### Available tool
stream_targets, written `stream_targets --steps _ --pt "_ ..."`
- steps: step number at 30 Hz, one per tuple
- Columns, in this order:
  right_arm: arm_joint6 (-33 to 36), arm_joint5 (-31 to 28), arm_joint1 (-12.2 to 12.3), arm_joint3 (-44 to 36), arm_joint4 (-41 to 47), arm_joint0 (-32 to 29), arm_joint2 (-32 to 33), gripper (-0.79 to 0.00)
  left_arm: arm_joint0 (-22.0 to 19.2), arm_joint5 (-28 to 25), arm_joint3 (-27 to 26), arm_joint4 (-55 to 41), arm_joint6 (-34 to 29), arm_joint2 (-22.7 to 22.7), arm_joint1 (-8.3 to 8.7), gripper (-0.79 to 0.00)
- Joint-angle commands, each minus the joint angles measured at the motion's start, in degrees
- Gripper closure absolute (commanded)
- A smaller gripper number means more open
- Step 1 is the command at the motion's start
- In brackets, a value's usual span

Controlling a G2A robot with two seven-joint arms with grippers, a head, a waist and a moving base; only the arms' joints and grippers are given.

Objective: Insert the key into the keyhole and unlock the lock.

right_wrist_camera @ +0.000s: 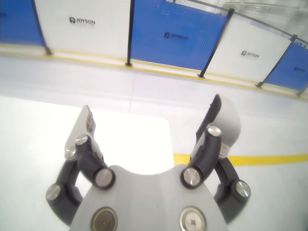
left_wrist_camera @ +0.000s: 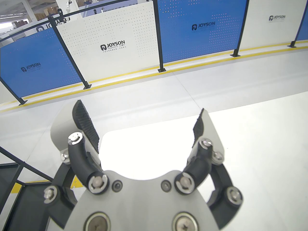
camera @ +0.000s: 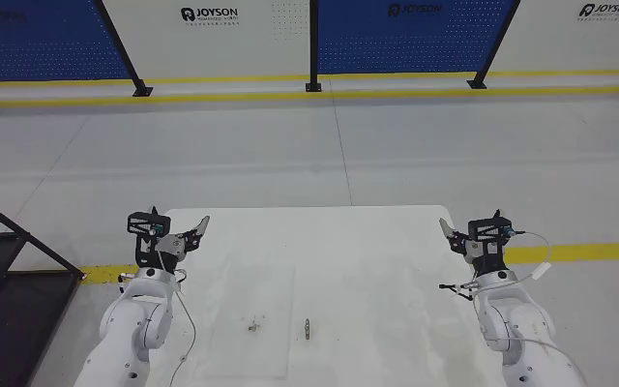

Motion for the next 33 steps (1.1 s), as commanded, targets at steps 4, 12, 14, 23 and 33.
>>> stream_targets --steps 4,12,14,23,33 --pt "0.00 0.00 0.00 0.00 0.00 0.00 0.00 -0.785 0.00 0.00 0.00 0.00 0.00 0.00 0.00 -0.785" --pt "0.00 0.00 0.00 0.00 0.00 0.00 0.00 -0.785 1.31 -2.67 -3.89 2.88 -1.84 -0.64 0.24 -0.785" --pt "0.00 0.00 0.00 0.00 0.00 0.00 0.00 -0.785 4.15 -4.33 -7.25 5.72 -3.79 -0.90 0.43 -0.785" --pt "0.00 0.00 0.00 0.00 0.00 0.00 0.00 -0.785 20.81 -13.88 -23.12 15.71 -16.54 2.42 1.01 -0.785" --pt "0.00 0.00 0.00 0.00 0.00 0.00 0.00 -0.785 22.95 -8.57 -21.19 17.77 -35.44 14.10 0.01 -0.785"
